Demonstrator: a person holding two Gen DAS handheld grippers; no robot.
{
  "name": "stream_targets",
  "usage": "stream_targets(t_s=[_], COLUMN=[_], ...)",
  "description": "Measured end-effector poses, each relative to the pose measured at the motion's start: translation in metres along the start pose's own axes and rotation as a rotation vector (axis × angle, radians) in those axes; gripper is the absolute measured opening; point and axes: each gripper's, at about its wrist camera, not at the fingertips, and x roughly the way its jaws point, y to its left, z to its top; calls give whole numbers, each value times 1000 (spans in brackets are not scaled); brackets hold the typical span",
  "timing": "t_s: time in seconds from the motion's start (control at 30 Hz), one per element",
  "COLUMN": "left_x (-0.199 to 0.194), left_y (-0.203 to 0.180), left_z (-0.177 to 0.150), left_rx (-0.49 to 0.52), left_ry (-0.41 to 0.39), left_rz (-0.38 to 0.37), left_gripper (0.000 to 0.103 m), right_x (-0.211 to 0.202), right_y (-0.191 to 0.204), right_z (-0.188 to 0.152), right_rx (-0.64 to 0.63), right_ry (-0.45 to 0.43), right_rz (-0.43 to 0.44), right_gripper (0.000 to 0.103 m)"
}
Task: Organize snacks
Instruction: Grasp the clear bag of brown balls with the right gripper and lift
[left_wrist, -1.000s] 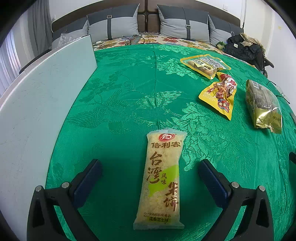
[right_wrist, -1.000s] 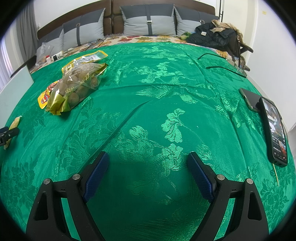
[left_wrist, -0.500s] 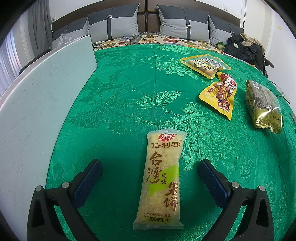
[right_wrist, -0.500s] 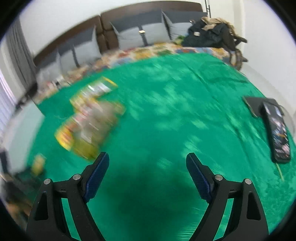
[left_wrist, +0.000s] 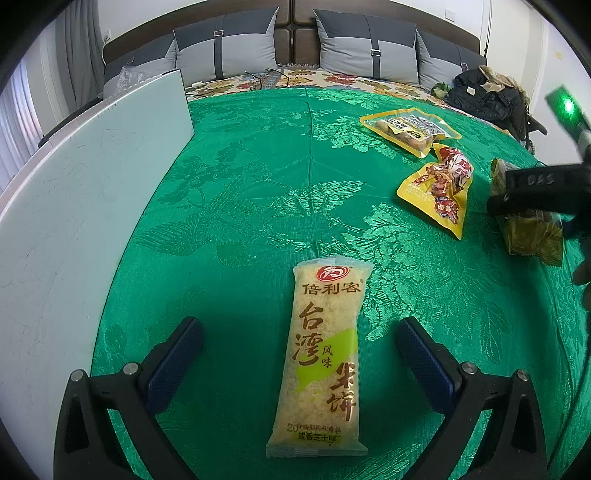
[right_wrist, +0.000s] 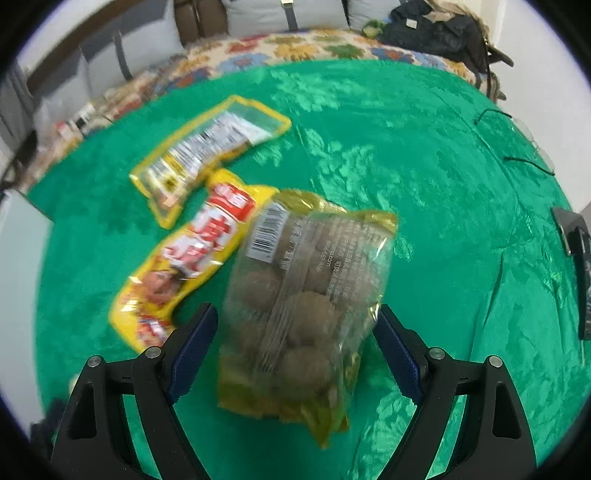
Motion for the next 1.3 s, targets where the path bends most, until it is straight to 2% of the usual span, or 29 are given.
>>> stream_targets(t_s=[0.03, 0.1, 0.17, 0.23, 0.4, 0.47, 0.63, 0.7, 0.83, 0.87, 1.3], left_x=[0, 0, 0, 0, 0, 0, 0, 0, 0, -1, 0], left_y=[0, 0, 0, 0, 0, 0, 0, 0, 0, 1, 1], left_z=[0, 0, 0, 0, 0, 0, 0, 0, 0, -1, 0], left_rx=[0, 0, 0, 0, 0, 0, 0, 0, 0, 0, 0], left_ry=[0, 0, 0, 0, 0, 0, 0, 0, 0, 0, -1], left_rz=[0, 0, 0, 0, 0, 0, -1, -1, -1, -1, -1], left_gripper=[103, 103, 103, 103, 103, 103, 103, 103, 103, 103, 103], right_x=[4, 0, -4, -12, -29, -40, -50, -54, -43, -42, -34], right_y=[-3, -8, -14, -20, -47, -59, -76, -77, -69, -67, -73], right_z=[0, -2, -5, -11, -31, -50, -96, -104, -108, -110, -107], right_rx=[16, 18, 15, -4, -8, -40, -183, -237, -297, -305, -286], right_ry=[9, -41, -71, -94, -101, -126, -165, -208, -227, -261, -241], right_rz=[9, 11, 69, 91, 231, 252, 183, 172, 132, 124, 116], right_gripper=[89, 85, 82, 63, 62, 62, 62, 63, 71, 71, 87])
